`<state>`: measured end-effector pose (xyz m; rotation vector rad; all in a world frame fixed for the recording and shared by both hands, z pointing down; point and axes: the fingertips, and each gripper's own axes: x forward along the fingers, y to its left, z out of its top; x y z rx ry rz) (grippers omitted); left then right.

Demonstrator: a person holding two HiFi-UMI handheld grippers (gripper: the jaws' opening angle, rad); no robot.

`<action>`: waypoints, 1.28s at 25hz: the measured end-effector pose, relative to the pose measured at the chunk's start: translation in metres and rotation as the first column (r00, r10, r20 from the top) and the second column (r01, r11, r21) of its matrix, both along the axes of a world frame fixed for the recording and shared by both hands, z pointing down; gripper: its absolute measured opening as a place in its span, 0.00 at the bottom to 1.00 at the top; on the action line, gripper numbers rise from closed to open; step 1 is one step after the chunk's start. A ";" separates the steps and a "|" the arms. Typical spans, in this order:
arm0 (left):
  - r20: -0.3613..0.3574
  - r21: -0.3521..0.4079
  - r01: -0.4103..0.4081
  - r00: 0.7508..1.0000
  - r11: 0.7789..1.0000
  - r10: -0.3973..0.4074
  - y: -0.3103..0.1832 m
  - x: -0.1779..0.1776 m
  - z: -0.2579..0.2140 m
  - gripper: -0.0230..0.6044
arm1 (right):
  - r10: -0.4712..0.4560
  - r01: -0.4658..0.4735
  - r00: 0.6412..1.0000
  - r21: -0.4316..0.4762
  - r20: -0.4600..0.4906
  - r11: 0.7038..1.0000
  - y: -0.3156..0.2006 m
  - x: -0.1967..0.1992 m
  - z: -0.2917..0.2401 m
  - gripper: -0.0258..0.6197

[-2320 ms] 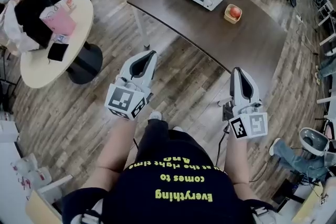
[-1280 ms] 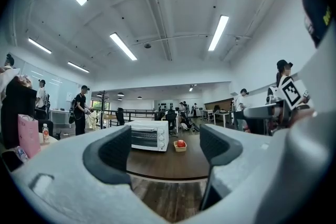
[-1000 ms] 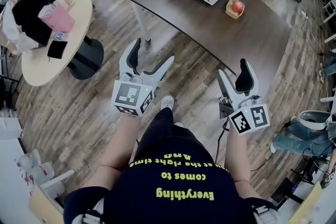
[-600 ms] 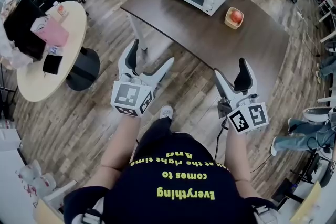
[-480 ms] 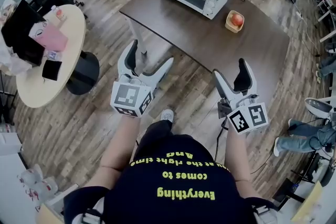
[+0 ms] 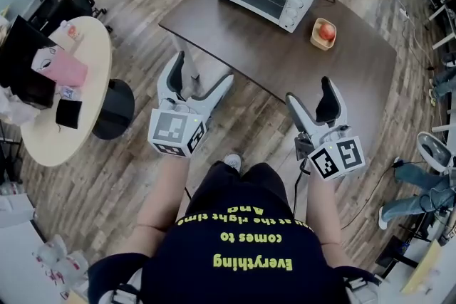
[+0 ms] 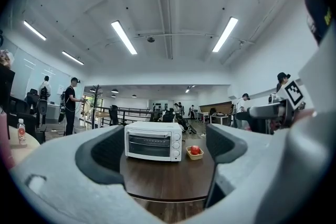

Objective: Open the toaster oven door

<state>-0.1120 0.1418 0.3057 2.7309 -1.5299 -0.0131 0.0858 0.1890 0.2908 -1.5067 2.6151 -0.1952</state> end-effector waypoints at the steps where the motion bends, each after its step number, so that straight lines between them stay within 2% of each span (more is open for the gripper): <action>1: -0.001 -0.004 0.002 1.000 1.000 -0.002 -0.003 -0.002 0.002 0.82 | -0.001 0.001 1.000 -0.006 -0.002 1.000 -0.003 -0.001 0.002 0.72; 9: -0.004 -0.035 0.029 1.000 0.999 -0.029 -0.032 -0.009 0.015 0.82 | -0.018 0.018 1.000 -0.025 0.000 1.000 -0.037 -0.003 0.009 0.72; 17: 0.009 -0.019 0.101 0.995 0.995 -0.101 -0.087 -0.012 0.010 0.82 | -0.101 0.101 0.995 -0.012 -0.004 0.995 -0.111 -0.009 0.003 0.72; 26: 0.010 -0.030 0.154 0.988 0.988 -0.154 -0.175 0.016 0.010 0.82 | -0.157 0.157 0.988 -0.016 -0.004 0.988 -0.209 0.023 0.001 0.72; 32: 0.025 -0.040 0.173 0.985 0.984 -0.172 -0.222 0.037 0.017 0.82 | -0.174 0.174 0.985 -0.034 0.009 0.984 -0.253 0.050 0.012 0.71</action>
